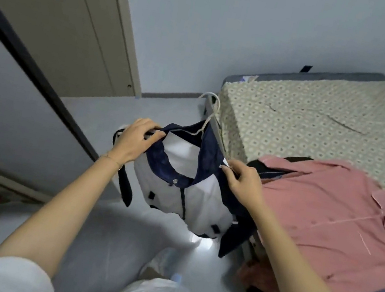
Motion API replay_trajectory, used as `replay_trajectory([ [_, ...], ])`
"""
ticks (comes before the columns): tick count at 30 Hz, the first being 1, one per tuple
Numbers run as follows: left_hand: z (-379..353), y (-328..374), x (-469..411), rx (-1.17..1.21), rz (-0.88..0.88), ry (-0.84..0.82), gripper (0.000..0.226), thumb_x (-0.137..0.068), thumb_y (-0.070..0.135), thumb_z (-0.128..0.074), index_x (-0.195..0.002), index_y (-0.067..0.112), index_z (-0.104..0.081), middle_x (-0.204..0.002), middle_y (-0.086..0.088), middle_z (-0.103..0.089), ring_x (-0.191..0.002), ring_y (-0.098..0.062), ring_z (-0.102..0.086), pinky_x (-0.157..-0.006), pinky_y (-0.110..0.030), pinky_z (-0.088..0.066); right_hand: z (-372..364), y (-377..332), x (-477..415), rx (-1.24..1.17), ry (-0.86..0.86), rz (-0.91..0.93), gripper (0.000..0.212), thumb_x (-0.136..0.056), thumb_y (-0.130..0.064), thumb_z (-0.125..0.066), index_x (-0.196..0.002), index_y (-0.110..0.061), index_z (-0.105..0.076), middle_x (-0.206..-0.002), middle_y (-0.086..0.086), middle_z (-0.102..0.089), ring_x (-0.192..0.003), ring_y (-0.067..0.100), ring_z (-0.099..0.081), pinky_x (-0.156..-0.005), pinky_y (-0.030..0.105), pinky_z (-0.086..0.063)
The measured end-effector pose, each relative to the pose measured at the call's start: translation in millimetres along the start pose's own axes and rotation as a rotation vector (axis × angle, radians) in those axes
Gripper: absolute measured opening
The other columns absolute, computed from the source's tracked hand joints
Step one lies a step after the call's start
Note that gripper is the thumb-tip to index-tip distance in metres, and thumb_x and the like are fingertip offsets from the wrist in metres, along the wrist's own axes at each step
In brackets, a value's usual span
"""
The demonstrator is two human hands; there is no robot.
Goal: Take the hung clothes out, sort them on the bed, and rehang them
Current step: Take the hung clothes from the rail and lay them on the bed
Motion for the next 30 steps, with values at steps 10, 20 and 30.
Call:
replay_trajectory([
  [10,-144,145,-123,0.133,-0.276,-0.315,0.063,-0.098,0.046,-0.017,-0.113,0.015,-0.070,-0.107,-0.004,-0.067,-0.105,-0.022,-0.055,-0.094,-0.038,-0.041,107,131,48,-0.074,0.229,-0.466,0.039,-0.097,-0.020,-0.057,-0.061,-0.030,-0.045,-0.049,-0.014,-0.047,-0.050,0.007,-0.041,-0.051,0.022,-0.027],
  [20,-263,273,-179,0.182,-0.626,-0.597,0.023,-0.098,0.027,-0.056,-0.113,0.017,-0.070,-0.110,0.002,-0.067,-0.104,-0.013,-0.061,-0.094,-0.032,-0.052,185,190,116,-0.019,0.494,-0.762,0.038,-0.095,-0.026,-0.058,-0.064,-0.009,-0.044,-0.058,0.013,-0.040,-0.057,0.015,-0.028,-0.055,0.035,-0.025],
  [30,-339,409,-204,0.432,-0.614,-0.610,0.025,-0.080,0.045,-0.056,-0.086,0.026,-0.071,-0.089,0.012,-0.069,-0.091,-0.011,-0.064,-0.084,-0.035,-0.052,280,238,179,0.150,0.701,-0.970,0.049,-0.085,-0.055,-0.047,-0.079,-0.010,-0.064,-0.063,0.004,-0.059,-0.065,0.025,-0.053,-0.062,0.043,-0.044],
])
Point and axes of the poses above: each hand's wrist, its own x-axis away from the middle knuckle, its own z-axis out of the back of the hand, y = z × x, the point moved 9 cm from there along -x, towards the middle knuckle
